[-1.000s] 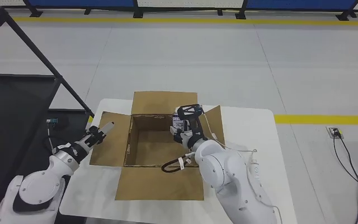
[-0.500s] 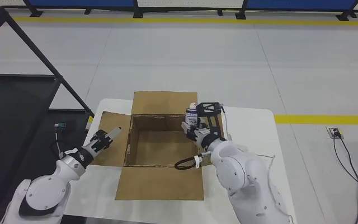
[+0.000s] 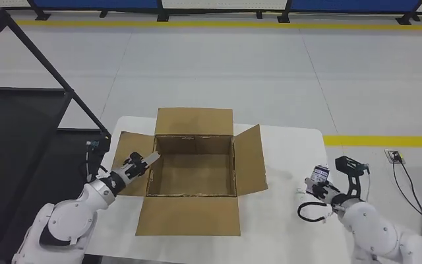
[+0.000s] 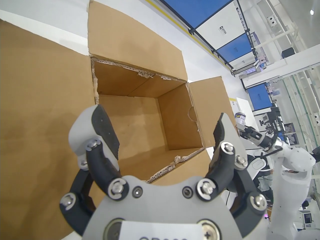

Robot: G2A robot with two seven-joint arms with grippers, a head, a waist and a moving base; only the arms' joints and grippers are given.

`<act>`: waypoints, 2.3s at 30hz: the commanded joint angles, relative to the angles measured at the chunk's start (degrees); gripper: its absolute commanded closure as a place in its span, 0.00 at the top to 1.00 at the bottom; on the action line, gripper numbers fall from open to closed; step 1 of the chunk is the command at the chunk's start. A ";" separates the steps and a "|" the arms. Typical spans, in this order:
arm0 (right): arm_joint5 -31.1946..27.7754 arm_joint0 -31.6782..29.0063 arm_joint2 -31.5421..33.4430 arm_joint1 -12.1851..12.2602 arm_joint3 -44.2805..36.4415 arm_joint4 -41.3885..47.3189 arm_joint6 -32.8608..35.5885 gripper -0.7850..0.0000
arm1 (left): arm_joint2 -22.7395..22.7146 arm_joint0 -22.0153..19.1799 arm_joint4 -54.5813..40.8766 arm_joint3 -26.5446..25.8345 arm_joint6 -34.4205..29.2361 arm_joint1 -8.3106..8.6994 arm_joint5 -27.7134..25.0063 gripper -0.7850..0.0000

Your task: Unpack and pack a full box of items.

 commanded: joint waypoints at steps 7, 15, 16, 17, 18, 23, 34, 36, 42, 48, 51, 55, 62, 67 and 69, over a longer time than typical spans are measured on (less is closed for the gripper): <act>-1.39 9.47 0.65 1.70 20.40 -6.70 4.19 0.00 | 0.99 -0.98 0.61 0.67 0.18 -0.13 0.43 1.00; -1.94 12.41 0.60 2.61 24.63 -6.73 3.05 0.00 | 0.99 -0.91 1.00 0.51 0.60 -0.19 1.02 1.00; -1.89 12.59 0.55 2.71 24.57 -6.66 3.01 0.00 | 1.01 -0.92 1.02 0.49 0.61 -0.19 1.06 1.00; -1.87 12.68 0.50 2.80 24.58 -6.64 3.04 0.00 | 1.04 -0.95 1.03 0.48 0.61 -0.20 1.11 1.00; -2.02 12.75 0.38 2.91 24.60 -6.94 3.13 0.00 | 1.06 -0.97 1.00 0.48 0.69 -0.22 1.17 1.00; -2.41 13.95 -1.68 3.44 26.42 -10.39 5.85 0.00 | 1.25 -1.07 1.23 0.50 0.69 -0.26 1.41 1.00; -2.69 15.64 -2.97 4.34 30.96 -11.16 7.67 0.16 | 1.48 -1.52 1.88 0.56 0.41 -0.32 1.58 1.00; -2.61 15.92 -3.06 4.49 31.76 -11.06 7.54 0.23 | 1.46 -1.58 2.01 0.57 0.37 -0.32 1.59 1.00; -2.56 16.47 -3.02 4.93 33.65 -10.12 6.78 0.27 | 1.50 -1.67 2.30 0.49 0.10 -0.33 1.67 1.00; -2.24 17.02 -3.26 5.35 35.00 -9.55 6.31 0.31 | 1.33 -1.57 2.29 0.44 0.07 -0.34 1.86 1.00; -1.93 17.10 -3.47 5.53 35.18 -9.26 6.21 0.32 | 1.30 -1.53 2.39 0.37 0.12 -0.35 1.78 1.00; -1.59 17.10 -3.65 5.78 35.32 -8.83 6.05 0.39 | 1.19 -1.52 2.40 0.25 0.08 -0.35 1.71 1.00; -0.98 16.99 -3.77 6.23 35.64 -8.11 5.61 0.44 | 1.06 -1.47 2.47 0.05 -0.11 -0.35 1.61 1.00; -0.78 16.74 -3.72 6.57 35.69 -7.36 5.45 0.47 | 1.01 -1.42 2.48 -0.03 -0.16 -0.37 1.65 1.00; -0.68 16.62 -3.70 6.68 35.65 -7.14 5.38 0.49 | 1.02 -1.39 2.49 -0.06 -0.16 -0.37 1.65 1.00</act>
